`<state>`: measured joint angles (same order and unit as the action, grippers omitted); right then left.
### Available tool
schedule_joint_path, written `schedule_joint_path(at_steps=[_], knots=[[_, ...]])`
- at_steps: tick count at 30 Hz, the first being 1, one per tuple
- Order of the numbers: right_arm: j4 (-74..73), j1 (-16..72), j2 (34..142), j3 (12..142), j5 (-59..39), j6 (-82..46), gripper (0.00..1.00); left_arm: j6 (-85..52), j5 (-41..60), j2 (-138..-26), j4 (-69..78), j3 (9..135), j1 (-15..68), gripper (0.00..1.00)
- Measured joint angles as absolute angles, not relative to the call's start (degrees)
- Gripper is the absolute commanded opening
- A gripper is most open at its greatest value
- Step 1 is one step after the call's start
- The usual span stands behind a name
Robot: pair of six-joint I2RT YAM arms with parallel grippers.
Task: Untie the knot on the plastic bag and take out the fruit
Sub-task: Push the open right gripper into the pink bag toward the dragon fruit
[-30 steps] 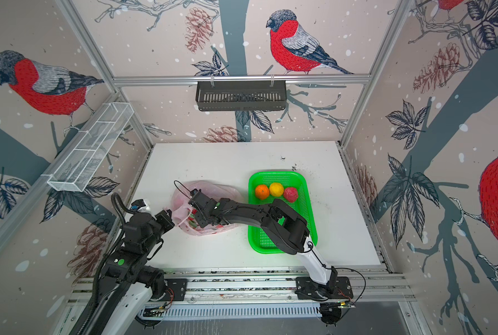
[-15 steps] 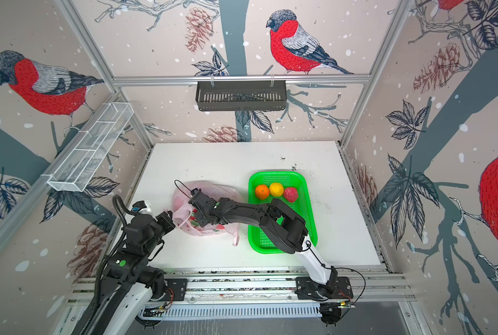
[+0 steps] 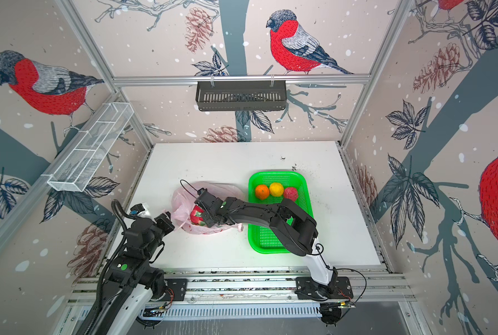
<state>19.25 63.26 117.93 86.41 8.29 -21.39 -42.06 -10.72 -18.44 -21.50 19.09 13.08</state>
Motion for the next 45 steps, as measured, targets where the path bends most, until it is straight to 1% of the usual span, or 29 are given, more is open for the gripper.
schedule_joint_path(at_steps=[11,14,16,21,27,29,33,35,39,43,45], knots=[[21.2,62.6,112.0,81.1,10.9,-22.7,0.05,-42.0,-12.0,-18.1,-21.3,19.2,13.1,0.0],[21.2,62.6,111.0,79.4,10.9,-22.9,0.07,-42.0,-11.9,-18.2,-21.3,19.2,13.1,0.0],[21.2,62.6,111.0,78.9,10.9,-23.3,0.12,-42.0,-11.6,-18.3,-21.3,19.2,13.1,0.0],[21.0,63.0,110.9,78.8,10.9,-23.8,0.29,-42.0,-10.2,-18.7,-21.3,19.2,13.1,0.0],[22.3,63.1,109.8,80.3,11.2,-23.6,0.37,-42.0,-8.4,-21.0,-21.3,19.5,13.6,0.0],[22.8,63.2,109.1,80.7,11.6,-23.6,0.41,-42.0,-7.6,-21.4,-21.3,19.6,13.7,0.0],[23.9,63.6,108.0,81.7,11.7,-22.6,0.53,-42.0,-7.0,-21.5,-21.2,19.6,14.2,0.0],[23.9,63.6,108.0,82.3,10.9,-22.5,0.56,-42.0,-6.2,-21.5,-21.3,19.7,14.7,0.0],[23.5,63.7,109.8,84.4,8.7,-22.4,0.65,-42.2,-6.2,-21.5,-21.3,20.4,15.6,0.0],[23.5,63.8,113.0,87.2,6.9,-22.3,0.7,-42.7,-6.9,-20.8,-21.8,20.6,17.1,0.0],[23.4,63.8,114.7,88.9,6.1,-22.3,0.74,-43.0,-7.6,-20.5,-22.2,20.6,17.6,0.0]])
